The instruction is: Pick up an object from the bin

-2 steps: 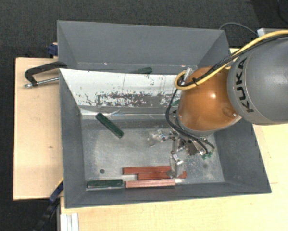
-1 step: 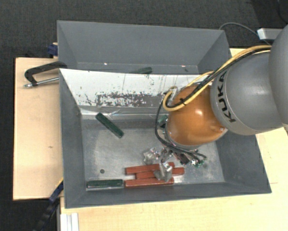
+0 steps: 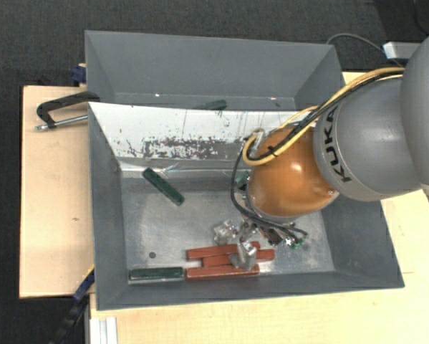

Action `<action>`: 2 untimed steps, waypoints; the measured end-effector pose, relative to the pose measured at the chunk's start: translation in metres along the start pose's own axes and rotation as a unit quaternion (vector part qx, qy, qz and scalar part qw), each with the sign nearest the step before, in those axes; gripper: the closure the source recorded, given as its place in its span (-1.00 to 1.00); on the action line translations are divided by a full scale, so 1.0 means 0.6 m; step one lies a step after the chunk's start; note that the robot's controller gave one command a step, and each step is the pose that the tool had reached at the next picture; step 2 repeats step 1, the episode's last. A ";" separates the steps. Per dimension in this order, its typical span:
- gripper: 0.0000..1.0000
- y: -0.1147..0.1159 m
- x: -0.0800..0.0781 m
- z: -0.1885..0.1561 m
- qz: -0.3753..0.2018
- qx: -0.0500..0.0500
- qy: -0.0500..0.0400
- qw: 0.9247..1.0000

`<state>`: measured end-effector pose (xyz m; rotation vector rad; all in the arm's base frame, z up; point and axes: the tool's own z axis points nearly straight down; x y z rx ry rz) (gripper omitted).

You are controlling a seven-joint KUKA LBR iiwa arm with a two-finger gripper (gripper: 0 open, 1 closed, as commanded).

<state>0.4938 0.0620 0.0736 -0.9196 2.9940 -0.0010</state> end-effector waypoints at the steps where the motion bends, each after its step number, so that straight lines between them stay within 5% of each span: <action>1: 1.00 0.047 -0.043 -0.237 -0.029 -0.001 0.001 1.000; 2: 1.00 0.047 -0.043 -0.237 -0.029 -0.001 0.001 1.000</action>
Offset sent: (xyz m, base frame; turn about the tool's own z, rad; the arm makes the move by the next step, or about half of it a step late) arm 0.0000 0.0000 0.0000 0.0000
